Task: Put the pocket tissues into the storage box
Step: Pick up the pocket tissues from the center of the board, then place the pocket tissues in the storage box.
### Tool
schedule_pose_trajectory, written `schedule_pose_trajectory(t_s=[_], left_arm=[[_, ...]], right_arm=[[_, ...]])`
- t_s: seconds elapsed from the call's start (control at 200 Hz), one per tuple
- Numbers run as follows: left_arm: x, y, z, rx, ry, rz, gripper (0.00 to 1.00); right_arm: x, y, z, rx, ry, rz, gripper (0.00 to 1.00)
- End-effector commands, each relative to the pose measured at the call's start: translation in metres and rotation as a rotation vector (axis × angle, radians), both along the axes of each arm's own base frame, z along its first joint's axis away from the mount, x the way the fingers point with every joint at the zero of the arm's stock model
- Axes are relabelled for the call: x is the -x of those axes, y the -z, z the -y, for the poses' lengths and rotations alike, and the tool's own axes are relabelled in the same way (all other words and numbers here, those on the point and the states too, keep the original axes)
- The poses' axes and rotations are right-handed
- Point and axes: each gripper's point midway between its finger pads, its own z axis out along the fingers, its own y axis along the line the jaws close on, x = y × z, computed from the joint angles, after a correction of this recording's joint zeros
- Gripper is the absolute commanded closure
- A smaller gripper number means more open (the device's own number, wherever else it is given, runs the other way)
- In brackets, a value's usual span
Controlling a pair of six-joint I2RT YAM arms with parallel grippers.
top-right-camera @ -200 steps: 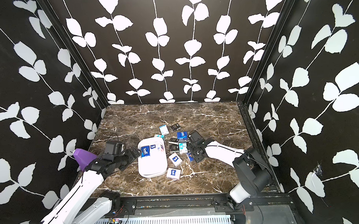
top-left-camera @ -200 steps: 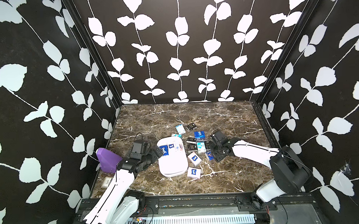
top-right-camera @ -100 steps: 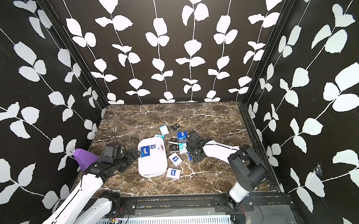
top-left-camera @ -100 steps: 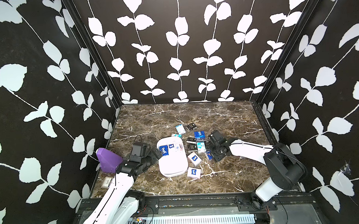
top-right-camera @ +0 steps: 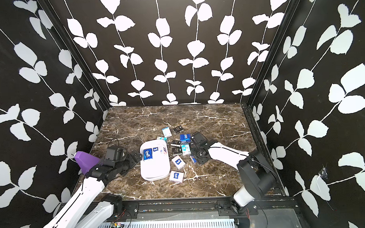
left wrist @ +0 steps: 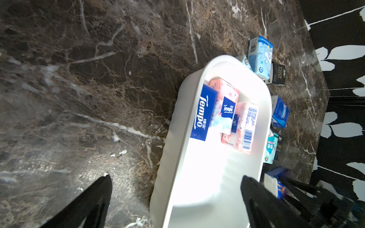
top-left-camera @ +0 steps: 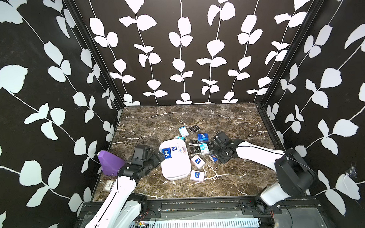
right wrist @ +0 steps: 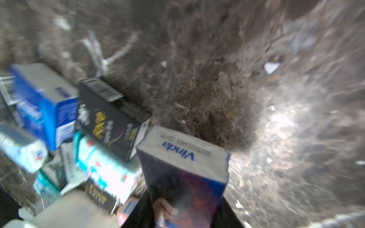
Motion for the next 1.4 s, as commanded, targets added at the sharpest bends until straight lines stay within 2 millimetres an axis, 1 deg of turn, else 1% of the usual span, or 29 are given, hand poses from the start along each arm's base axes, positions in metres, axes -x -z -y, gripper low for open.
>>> schedule_pose_trajectory(t_s=[0.0,0.08,0.13,0.21,0.26,0.31,0.355,0.365,0.385,0.4,0.43,0.6,0.675,0.775,0.865,0.935,1.06,1.18,1.39], left_arm=[[-0.005,-0.003,0.001,-0.013,0.008,0.005,0.01],[-0.009,-0.001,0.004,0.001,0.011,0.0,0.01],[-0.013,-0.001,0.008,0.014,0.016,-0.003,0.01],[-0.018,-0.001,0.011,0.022,0.022,-0.009,0.01],[-0.021,-0.002,0.012,0.02,0.025,-0.009,0.01],[-0.023,-0.003,0.012,0.011,0.027,-0.009,0.01],[-0.026,-0.004,0.011,0.001,0.03,-0.005,0.01],[-0.027,-0.005,0.011,-0.002,0.031,-0.003,0.01],[-0.028,-0.005,0.01,-0.009,0.031,-0.002,0.01],[-0.028,-0.005,0.01,-0.014,0.03,-0.002,0.01],[-0.03,-0.007,0.008,-0.023,0.029,0.0,0.01],[-0.035,-0.011,0.001,-0.052,0.016,0.006,0.01],[-0.035,-0.011,-0.004,-0.051,0.0,0.007,0.01],[-0.034,-0.014,-0.008,-0.056,-0.014,0.018,0.01],[-0.032,-0.016,-0.012,-0.065,-0.026,0.026,0.01],[-0.031,-0.018,-0.014,-0.07,-0.035,0.03,0.01],[-0.031,-0.02,-0.016,-0.069,-0.043,0.036,0.01],[-0.03,-0.024,-0.015,-0.052,-0.052,0.044,0.01],[-0.025,-0.029,-0.017,-0.047,-0.06,0.059,0.01]], right_arm=[[-0.001,-0.032,0.005,0.103,-0.19,0.076,0.58],[-0.005,-0.052,-0.007,0.109,-0.312,0.135,0.59],[-0.005,-0.059,-0.015,0.106,-0.376,0.148,0.6],[-0.007,-0.069,-0.036,0.096,-0.494,0.176,0.61],[-0.008,-0.078,-0.055,0.083,-0.577,0.201,0.63],[-0.008,-0.081,-0.073,0.07,-0.644,0.204,0.64],[-0.008,-0.088,-0.095,0.039,-0.719,0.232,0.66],[-0.008,-0.092,-0.1,0.029,-0.732,0.243,0.66],[-0.006,-0.084,-0.107,0.034,-0.759,0.22,0.66],[-0.008,-0.092,-0.115,0.024,-0.777,0.236,0.67],[-0.008,-0.095,-0.128,0.013,-0.811,0.244,0.67],[0.004,-0.095,-0.193,-0.085,-0.972,0.238,0.68],[0.014,-0.093,-0.217,-0.112,-1.045,0.226,0.68],[0.03,-0.085,-0.242,-0.163,-1.12,0.184,0.68],[0.042,-0.075,-0.257,-0.233,-1.148,0.135,0.68],[0.049,-0.066,-0.265,-0.291,-1.143,0.091,0.68],[0.057,-0.048,-0.269,-0.333,-1.133,0.017,0.68],[0.055,-0.035,-0.272,-0.339,-1.107,-0.005,0.68],[0.049,-0.016,-0.284,-0.351,-1.079,-0.031,0.67]])
